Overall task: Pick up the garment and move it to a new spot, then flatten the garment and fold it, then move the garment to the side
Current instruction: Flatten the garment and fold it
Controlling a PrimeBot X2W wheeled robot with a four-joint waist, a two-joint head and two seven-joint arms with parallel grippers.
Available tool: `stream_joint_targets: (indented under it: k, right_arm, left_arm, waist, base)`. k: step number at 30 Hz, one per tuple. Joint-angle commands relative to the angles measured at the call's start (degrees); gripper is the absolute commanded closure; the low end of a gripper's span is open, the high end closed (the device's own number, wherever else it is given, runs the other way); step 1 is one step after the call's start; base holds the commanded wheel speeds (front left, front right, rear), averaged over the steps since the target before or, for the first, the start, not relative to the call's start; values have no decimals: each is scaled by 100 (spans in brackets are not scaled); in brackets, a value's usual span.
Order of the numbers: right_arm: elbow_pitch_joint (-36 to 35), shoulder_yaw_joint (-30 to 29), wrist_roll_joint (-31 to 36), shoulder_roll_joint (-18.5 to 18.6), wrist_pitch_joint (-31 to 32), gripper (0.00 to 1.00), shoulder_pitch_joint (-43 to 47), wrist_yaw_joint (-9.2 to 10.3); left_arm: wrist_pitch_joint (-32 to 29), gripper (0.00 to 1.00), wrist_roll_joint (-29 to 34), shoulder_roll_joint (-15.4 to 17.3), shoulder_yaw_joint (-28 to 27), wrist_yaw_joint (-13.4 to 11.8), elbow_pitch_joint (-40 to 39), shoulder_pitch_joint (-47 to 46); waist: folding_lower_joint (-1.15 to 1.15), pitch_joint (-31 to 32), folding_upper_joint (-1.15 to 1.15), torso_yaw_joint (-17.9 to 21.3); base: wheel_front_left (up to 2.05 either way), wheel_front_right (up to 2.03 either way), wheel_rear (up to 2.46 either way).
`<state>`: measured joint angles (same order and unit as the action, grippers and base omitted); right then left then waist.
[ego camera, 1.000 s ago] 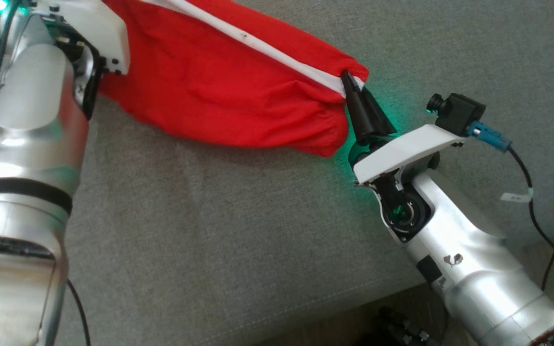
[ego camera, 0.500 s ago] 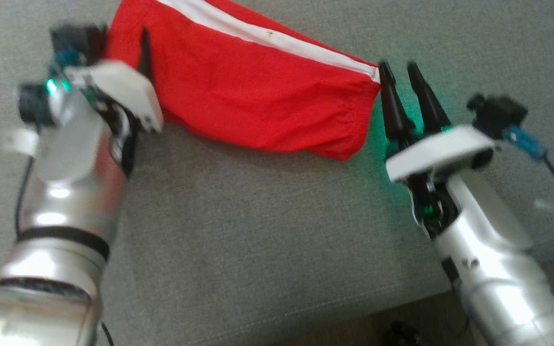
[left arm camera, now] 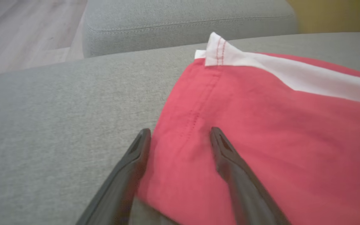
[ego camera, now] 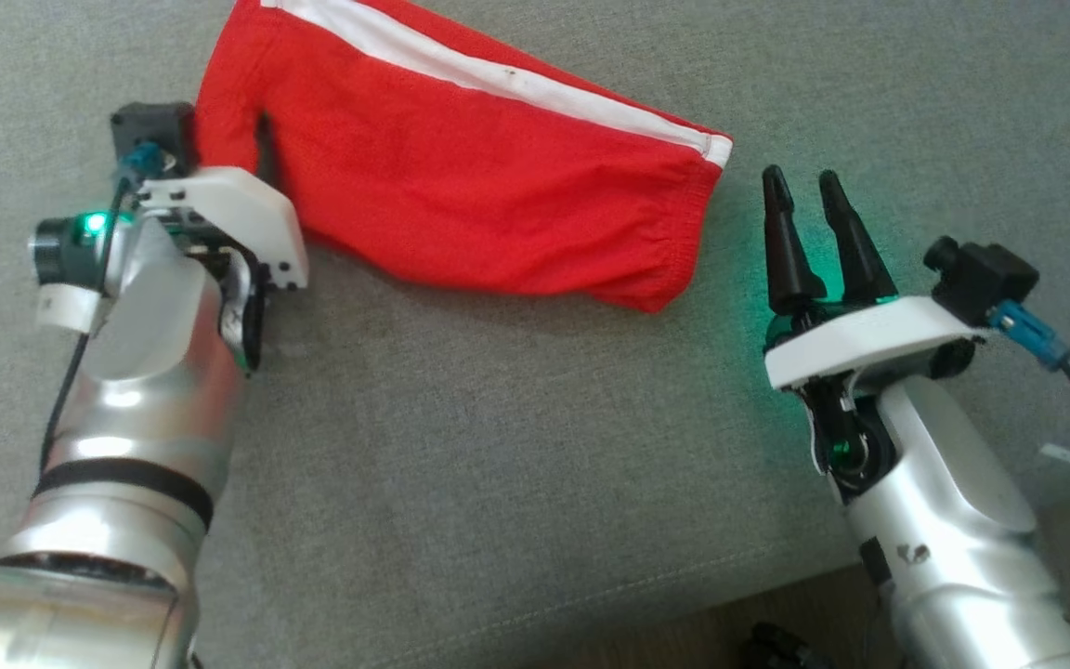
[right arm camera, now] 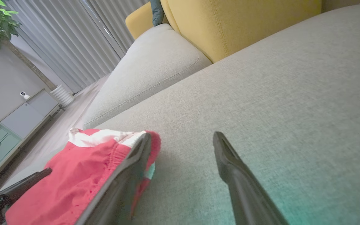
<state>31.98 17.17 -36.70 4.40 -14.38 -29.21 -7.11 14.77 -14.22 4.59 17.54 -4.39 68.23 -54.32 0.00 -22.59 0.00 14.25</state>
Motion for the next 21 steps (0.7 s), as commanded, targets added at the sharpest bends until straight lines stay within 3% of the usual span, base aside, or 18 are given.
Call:
stream_joint_targets:
  k: [1,7,12,13,14,15,21]
  right_arm:
    - [-179,43,53,-74,-62,0,158,-37]
    - [-165,69,75,-108,-62,0,243,-37]
    - [-146,132,45,-126,-62,0,228,-37]
    - [-139,140,38,-128,-62,0,220,-37]
    - [-131,142,31,-130,-62,0,217,-37]
    - [-120,138,28,-131,-62,0,221,-37]
    - [35,-44,126,-125,-62,0,400,-37]
  left_arm:
    - [22,0,31,260,-127,-96,-156,-79]
    - [10,0,10,350,-124,-106,-21,-9]
    - [-306,0,-163,308,-159,187,261,-46]
    - [-386,15,-176,294,-145,232,302,-41]
    - [-472,65,-208,269,-147,284,338,-22]
    - [-518,100,-237,244,-150,325,363,1]
    - [-313,100,-420,52,-187,358,435,396]
  waist:
    - [0,-4,0,-1]
    - [0,10,0,25]
    - [0,12,0,59]
    - [0,23,0,61]
    - [0,42,0,57]
    - [0,69,0,49]
    - [0,500,0,-181]
  base:
    - [0,0,0]
    - [0,0,0]
    - [0,0,0]
    - [0,0,0]
    - [0,0,0]
    - [0,0,0]
    - [0,0,0]
